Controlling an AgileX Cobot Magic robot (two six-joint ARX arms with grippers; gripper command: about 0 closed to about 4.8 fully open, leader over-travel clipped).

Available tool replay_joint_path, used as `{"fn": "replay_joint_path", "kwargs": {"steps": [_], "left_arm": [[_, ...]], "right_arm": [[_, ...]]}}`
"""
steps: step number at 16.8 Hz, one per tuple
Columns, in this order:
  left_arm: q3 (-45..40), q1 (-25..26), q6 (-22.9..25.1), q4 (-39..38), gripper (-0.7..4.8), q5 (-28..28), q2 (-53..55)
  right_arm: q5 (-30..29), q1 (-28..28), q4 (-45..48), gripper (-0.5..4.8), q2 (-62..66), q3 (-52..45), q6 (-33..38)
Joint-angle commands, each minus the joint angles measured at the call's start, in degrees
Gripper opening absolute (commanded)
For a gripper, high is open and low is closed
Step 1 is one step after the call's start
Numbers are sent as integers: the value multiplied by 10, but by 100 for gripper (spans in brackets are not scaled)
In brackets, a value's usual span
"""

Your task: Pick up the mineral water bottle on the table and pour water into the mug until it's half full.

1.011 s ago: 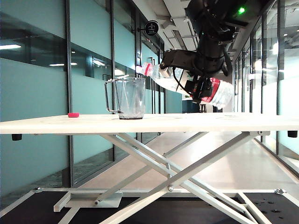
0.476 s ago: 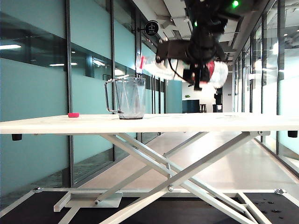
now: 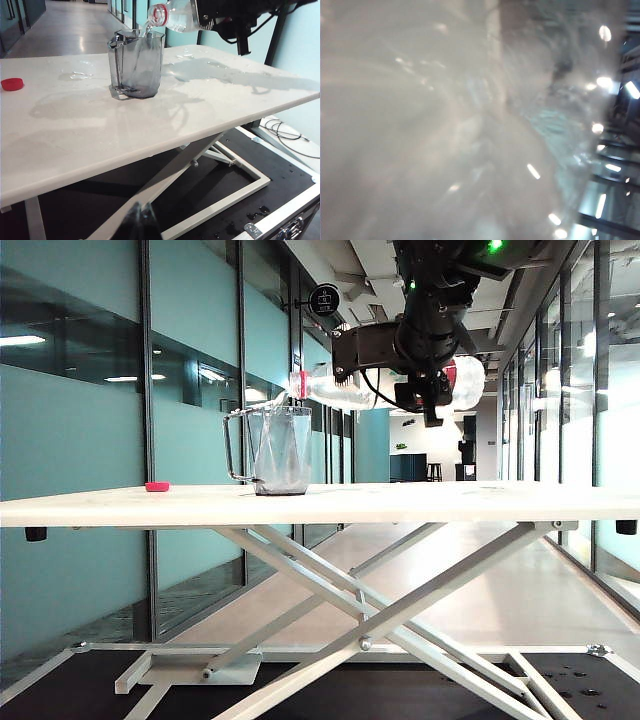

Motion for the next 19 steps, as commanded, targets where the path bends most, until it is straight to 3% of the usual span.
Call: {"fn": "replay_joint_path", "kwargs": {"steps": [1, 19], "left_arm": [[1, 0, 7, 7, -5, 2, 0], [1, 0, 11, 7, -5, 2, 0]], "right_arm": [[9, 2, 33, 202, -6, 6, -12], [44, 2, 71, 202, -3, 6, -64]]}}
